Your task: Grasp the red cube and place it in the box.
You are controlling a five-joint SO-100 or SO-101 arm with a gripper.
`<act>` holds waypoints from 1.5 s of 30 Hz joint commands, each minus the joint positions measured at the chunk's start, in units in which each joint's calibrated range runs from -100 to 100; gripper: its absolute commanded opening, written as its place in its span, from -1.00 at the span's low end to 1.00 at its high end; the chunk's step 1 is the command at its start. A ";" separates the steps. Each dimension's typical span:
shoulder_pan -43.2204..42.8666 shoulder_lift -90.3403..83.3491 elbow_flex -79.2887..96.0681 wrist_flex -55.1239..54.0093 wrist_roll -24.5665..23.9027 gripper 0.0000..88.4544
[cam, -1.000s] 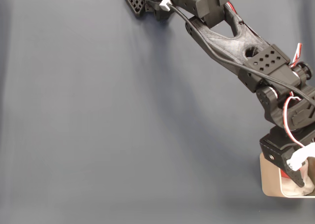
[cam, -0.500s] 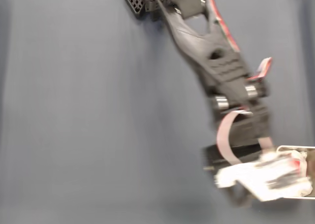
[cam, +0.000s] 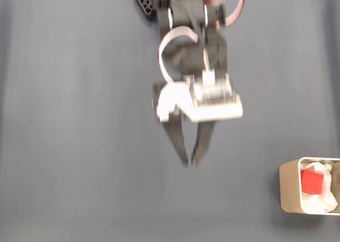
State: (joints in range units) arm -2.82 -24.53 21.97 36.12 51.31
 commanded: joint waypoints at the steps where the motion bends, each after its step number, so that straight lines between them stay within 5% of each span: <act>1: 0.76 -19.05 19.18 -1.86 -0.54 -1.00; 12: 3.32 -61.00 64.80 0.44 -1.47 -1.00; 13: 3.53 -64.37 67.54 2.98 -1.32 -1.00; 14: 4.52 -75.21 77.57 19.62 -0.44 -1.00; 22: 3.25 -75.38 77.85 35.11 -1.32 -1.00; 45: 3.39 -75.38 77.85 39.78 -2.10 -0.99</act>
State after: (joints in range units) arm 0.96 -100.00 99.37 74.62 49.79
